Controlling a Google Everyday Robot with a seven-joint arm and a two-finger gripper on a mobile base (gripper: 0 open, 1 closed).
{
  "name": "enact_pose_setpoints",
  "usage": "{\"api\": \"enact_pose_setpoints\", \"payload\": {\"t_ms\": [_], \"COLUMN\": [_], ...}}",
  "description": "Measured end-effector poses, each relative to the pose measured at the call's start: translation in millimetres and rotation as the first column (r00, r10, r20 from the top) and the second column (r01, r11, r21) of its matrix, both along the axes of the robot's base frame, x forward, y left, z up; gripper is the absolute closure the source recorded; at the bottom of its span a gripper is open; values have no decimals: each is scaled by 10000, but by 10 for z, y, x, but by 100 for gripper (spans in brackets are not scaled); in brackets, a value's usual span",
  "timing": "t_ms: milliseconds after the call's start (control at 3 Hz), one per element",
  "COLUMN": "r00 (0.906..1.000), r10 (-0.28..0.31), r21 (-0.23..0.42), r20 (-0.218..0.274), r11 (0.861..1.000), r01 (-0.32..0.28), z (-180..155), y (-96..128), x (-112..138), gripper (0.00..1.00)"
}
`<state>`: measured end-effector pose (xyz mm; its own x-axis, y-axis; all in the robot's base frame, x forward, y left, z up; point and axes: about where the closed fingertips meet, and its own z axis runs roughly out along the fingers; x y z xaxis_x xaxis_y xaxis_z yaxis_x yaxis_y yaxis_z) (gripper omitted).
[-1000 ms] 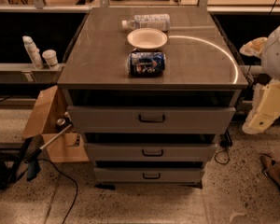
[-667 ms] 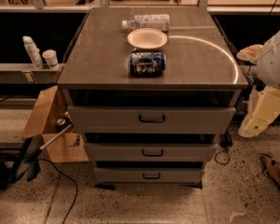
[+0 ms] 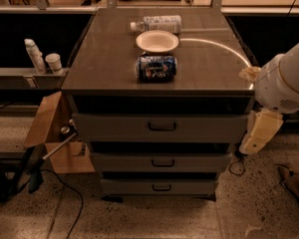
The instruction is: Open top drawer
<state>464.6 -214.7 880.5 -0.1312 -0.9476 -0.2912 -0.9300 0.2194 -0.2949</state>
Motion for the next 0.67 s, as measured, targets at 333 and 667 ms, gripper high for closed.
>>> {"api": "enact_pose_setpoints", "payload": {"t_ms": [333,667], "r00": [9996,9979], "r10": [-41,-140], "r21": [-62,-109], "r20": [-281,-640], "r11": [10000,9999], "r01": [40,134], "z": [-236,-474], "y": [17,17], "x": [77,177], "gripper": [0,0]}}
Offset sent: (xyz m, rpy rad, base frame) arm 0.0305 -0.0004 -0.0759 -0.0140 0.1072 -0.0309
